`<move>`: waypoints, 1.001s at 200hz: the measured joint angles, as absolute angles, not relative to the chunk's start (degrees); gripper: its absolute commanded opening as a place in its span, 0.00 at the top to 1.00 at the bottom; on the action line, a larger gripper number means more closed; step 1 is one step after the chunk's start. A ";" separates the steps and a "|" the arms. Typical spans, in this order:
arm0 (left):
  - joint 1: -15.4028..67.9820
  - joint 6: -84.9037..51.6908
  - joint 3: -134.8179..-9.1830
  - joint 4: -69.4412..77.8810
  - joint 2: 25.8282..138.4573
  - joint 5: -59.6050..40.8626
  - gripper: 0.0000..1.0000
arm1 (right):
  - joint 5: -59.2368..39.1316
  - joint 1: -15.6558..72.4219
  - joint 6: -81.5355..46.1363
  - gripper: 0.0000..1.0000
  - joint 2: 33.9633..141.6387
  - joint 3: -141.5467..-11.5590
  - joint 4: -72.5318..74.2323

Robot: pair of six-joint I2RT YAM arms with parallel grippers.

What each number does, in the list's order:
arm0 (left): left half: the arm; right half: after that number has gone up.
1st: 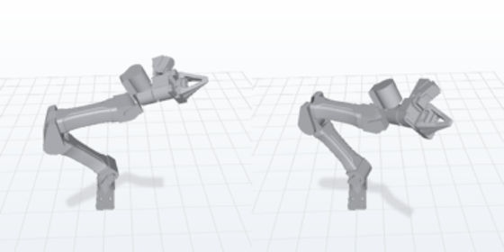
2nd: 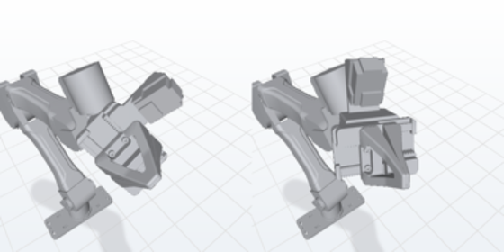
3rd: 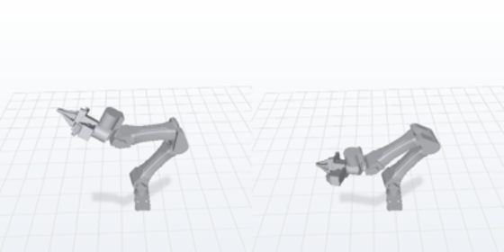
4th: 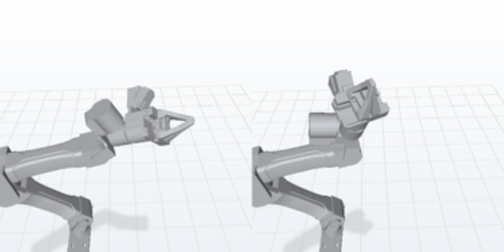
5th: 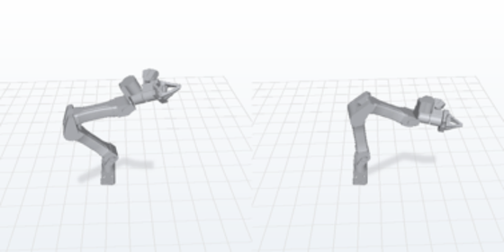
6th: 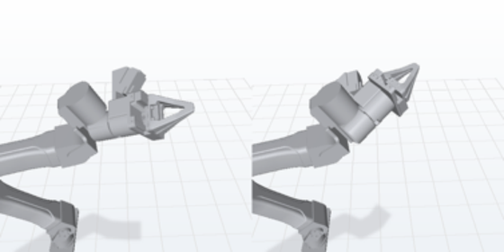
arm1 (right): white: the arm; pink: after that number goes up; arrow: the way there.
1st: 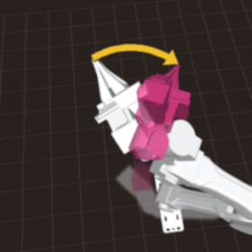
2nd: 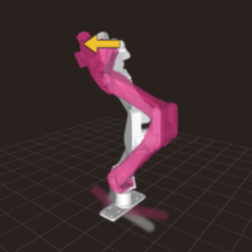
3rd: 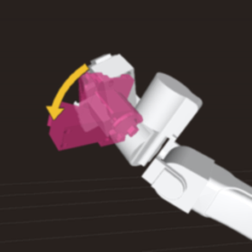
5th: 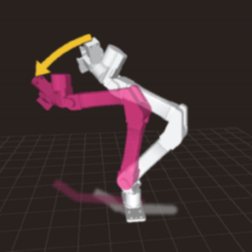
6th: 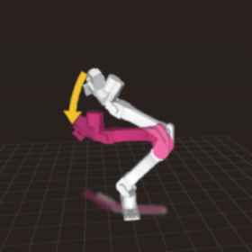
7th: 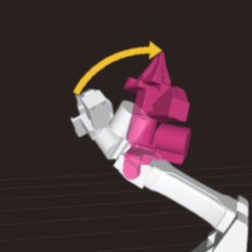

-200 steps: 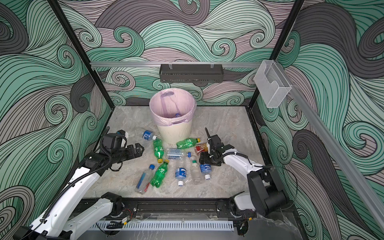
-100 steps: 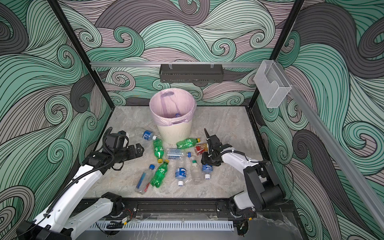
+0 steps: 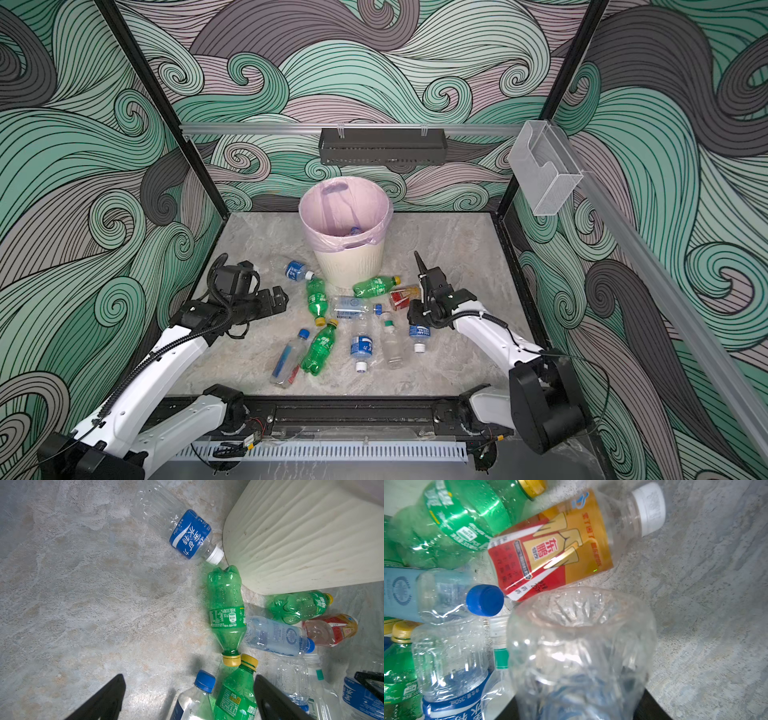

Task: Throw the plastic bottles in the bin
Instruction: 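Lift clear bottle with right gripper, carry over bin and release, then withdraw right gripper from bin toward the bottle pile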

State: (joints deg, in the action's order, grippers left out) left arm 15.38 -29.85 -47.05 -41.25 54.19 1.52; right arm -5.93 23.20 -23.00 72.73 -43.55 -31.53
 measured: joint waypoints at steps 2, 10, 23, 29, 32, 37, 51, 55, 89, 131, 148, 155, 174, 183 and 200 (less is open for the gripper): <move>15.38 -29.82 -47.00 -41.25 54.19 1.56 0.01 | -6.00 23.20 -22.98 0.44 72.51 -43.55 -31.53; 15.38 -29.82 -46.89 -41.23 54.28 1.78 0.01 | -6.28 23.20 -22.96 0.44 71.61 -43.59 -31.57; 15.38 -29.82 -46.81 -41.25 54.48 2.07 0.01 | -6.98 23.20 -22.94 0.44 70.26 -43.81 -31.73; 15.38 -29.82 -46.78 -41.25 54.61 2.22 0.01 | -7.46 23.20 -22.94 0.44 69.73 -44.12 -32.01; 15.38 -29.82 -46.78 -41.25 54.70 2.33 0.01 | -7.70 23.20 -22.94 0.44 69.41 -44.34 -32.14; 15.38 -29.82 -46.78 -41.28 54.81 2.55 0.01 | -8.16 23.20 -22.94 0.44 68.95 -44.73 -32.23; 15.38 -29.80 -46.78 -41.36 55.09 3.18 0.01 | -9.72 23.20 -22.96 0.44 67.51 -46.68 -32.91; 15.38 -29.80 -46.78 -41.41 55.20 3.42 0.01 | -10.41 23.20 -22.98 0.44 67.05 -47.42 -33.04; 15.38 -29.82 -46.78 -41.98 55.51 4.36 0.01 | -15.51 23.20 -23.03 0.44 63.92 -55.81 -33.67; 15.38 -30.11 -46.63 -42.04 54.50 4.51 0.01 | -22.85 23.24 -26.02 0.42 74.04 -80.40 -31.42; 15.38 -30.24 -46.61 -42.17 53.87 4.27 0.01 | -24.53 23.31 -28.25 0.22 83.02 -94.41 -28.21; 15.38 -30.28 -46.59 -42.30 53.71 3.77 0.01 | -24.53 23.42 -29.04 0.16 86.85 -99.98 -27.03; 15.38 -30.33 -46.39 -42.61 53.25 1.10 0.01 | -24.18 23.53 -30.79 0.12 97.49 -114.98 -25.85; 15.38 -30.55 -46.19 -42.96 53.01 -0.19 0.01 | -24.03 23.57 -31.03 0.08 100.62 -118.74 -25.96; 15.38 -30.96 -45.65 -43.70 52.21 -2.09 0.01 | -23.83 23.57 -31.11 0.03 102.19 -118.06 -26.02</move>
